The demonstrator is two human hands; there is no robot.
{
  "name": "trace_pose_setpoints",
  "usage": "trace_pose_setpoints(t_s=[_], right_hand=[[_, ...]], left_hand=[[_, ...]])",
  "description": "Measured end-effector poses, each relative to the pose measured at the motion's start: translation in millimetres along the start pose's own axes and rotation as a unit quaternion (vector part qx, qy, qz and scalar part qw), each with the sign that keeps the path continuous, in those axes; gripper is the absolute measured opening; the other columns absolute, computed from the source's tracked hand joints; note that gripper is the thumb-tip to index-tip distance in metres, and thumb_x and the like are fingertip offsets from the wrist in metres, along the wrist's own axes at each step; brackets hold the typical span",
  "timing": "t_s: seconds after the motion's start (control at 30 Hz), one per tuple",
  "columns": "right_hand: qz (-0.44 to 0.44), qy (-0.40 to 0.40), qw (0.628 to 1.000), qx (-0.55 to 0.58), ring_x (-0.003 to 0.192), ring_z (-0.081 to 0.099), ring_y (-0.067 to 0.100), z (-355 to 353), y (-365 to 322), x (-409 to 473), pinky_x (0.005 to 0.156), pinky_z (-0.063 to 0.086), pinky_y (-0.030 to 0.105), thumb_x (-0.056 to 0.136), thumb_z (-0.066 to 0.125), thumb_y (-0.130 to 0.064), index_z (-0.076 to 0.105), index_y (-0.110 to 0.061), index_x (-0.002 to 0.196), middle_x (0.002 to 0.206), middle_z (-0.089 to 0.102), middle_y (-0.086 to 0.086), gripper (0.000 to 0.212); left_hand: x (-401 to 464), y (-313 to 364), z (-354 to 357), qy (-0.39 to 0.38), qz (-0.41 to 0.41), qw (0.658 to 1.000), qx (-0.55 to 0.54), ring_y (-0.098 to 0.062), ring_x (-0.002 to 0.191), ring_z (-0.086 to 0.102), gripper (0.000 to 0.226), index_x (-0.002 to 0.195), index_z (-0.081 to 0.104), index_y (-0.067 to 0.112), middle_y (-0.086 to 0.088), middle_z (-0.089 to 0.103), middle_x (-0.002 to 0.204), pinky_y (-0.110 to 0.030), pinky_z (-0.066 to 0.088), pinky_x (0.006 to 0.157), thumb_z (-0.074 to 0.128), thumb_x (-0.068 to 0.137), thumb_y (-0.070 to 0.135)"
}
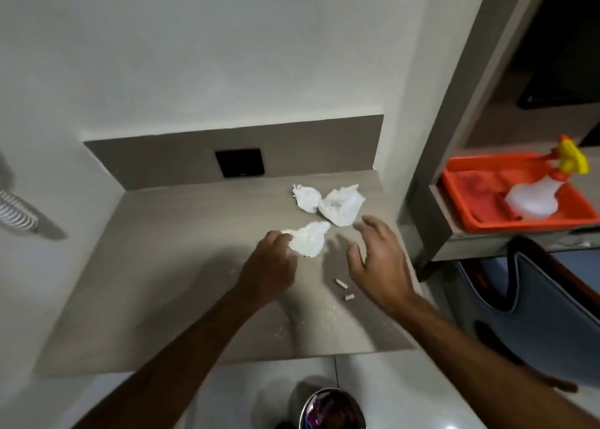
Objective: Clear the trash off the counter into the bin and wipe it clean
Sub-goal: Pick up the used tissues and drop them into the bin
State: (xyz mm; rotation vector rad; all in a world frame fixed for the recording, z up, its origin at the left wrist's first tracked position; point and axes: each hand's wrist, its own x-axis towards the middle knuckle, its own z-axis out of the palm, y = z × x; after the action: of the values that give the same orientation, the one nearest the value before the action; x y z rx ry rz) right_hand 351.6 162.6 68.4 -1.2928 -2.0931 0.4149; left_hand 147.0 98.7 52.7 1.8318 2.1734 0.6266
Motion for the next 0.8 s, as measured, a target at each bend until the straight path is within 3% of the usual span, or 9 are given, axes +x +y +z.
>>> trace_pose_setpoints(t_s=[0.17,0.3,0.37,0.43,0.5,0.57,0.6,0.7,0.8], right_hand=[[0.107,-0.145,0.978,-0.1,0.125,0.049,0.04,56.2,14.0,103.0,0.1,0.047,0.045,0.095,0.055,-0.028,0.052,-0.013,0.135,0.148,0.039,0.016,0.043],[0.145,-0.309,0.92,-0.192,0.135,0.036,0.046,102.0,35.6,142.9,0.105,0.043,0.049,0.096,0.053,-0.036,0.038,-0.027,0.147,0.161,0.01,0.013,0.054],[0.095,-0.352,0.895,-0.259,0.14,0.03,0.042,114.6,37.5,147.6,0.106,0.039,0.047,0.096,0.051,-0.03,0.049,-0.021,0.14,0.154,0.032,0.011,0.045],[0.094,-0.307,0.912,-0.256,0.125,0.05,0.032,122.3,37.4,149.5,0.101,0.046,0.038,0.092,0.051,-0.024,0.065,-0.015,0.119,0.131,0.06,0.012,0.032],[0.133,-0.252,0.935,-0.213,0.105,0.065,0.028,126.3,35.9,148.6,0.094,0.052,0.033,0.087,0.052,-0.02,0.071,-0.014,0.106,0.112,0.071,0.011,0.027],[0.18,-0.232,0.943,-0.158,0.095,0.069,0.03,125.8,30.8,146.4,0.087,0.056,0.032,0.085,0.054,-0.018,0.074,-0.01,0.101,0.103,0.074,0.012,0.026],[0.2,-0.228,0.942,-0.145,0.092,0.07,0.031,125.0,30.7,145.5,0.086,0.057,0.033,0.086,0.055,-0.019,0.074,-0.007,0.098,0.1,0.075,0.013,0.026],[0.258,-0.234,0.932,-0.104,0.091,0.071,0.03,121.0,37.0,137.3,0.084,0.058,0.03,0.084,0.064,-0.028,0.076,-0.007,0.097,0.097,0.074,0.014,0.028],[0.301,-0.211,0.928,-0.059,0.092,0.071,0.024,117.4,54.2,117.9,0.081,0.052,0.019,0.074,0.074,-0.039,0.078,-0.018,0.096,0.098,0.077,0.005,0.031]], left_hand=[[72.6,-13.6,42.9,-0.125,0.05,0.984,0.12,-0.037,0.122,0.047,0.053,0.143,0.038,0.02,-0.014,0.043,0.141,-0.044,0.042,0.106,0.05,0.092,0.026],[86.2,-32.9,55.1,-0.185,0.099,0.958,0.194,-0.038,0.106,0.055,0.032,0.113,0.061,0.014,-0.015,0.055,0.117,-0.04,0.05,0.087,0.046,0.085,0.01],[96.6,-38.4,47.4,-0.19,0.117,0.959,0.175,-0.039,0.095,0.061,0.03,0.097,0.065,0.006,-0.018,0.059,0.105,-0.042,0.054,0.082,0.04,0.082,0.013],[116.4,-41.8,34.2,-0.155,0.154,0.958,0.186,-0.039,0.092,0.061,0.039,0.093,0.065,0.005,-0.02,0.06,0.102,-0.045,0.053,0.084,0.03,0.08,0.017],[145.6,-42.0,21.7,-0.113,0.161,0.964,0.177,-0.038,0.1,0.06,0.045,0.097,0.067,0.006,-0.02,0.061,0.108,-0.043,0.05,0.092,0.026,0.085,0.018],[173.5,-34.9,12.6,-0.077,0.118,0.978,0.151,-0.038,0.096,0.063,0.028,0.098,0.068,0.007,-0.019,0.057,0.111,-0.043,0.054,0.089,0.042,0.088,0.013],[185.4,-31.1,12.9,-0.08,0.092,0.984,0.128,-0.037,0.093,0.064,0.02,0.097,0.068,0.008,-0.018,0.056,0.111,-0.042,0.055,0.086,0.051,0.086,0.01],[199.3,-29.0,29.2,-0.196,0.102,0.969,0.108,-0.033,0.107,0.061,0.017,0.094,0.071,0.01,-0.014,0.067,0.107,-0.037,0.051,0.092,0.057,0.085,0.008],[195.0,-42.4,45.7,-0.182,0.113,0.972,0.098,-0.033,0.096,0.067,0.013,0.093,0.066,0.013,-0.011,0.073,0.098,-0.036,0.054,0.084,0.058,0.082,0.013]])
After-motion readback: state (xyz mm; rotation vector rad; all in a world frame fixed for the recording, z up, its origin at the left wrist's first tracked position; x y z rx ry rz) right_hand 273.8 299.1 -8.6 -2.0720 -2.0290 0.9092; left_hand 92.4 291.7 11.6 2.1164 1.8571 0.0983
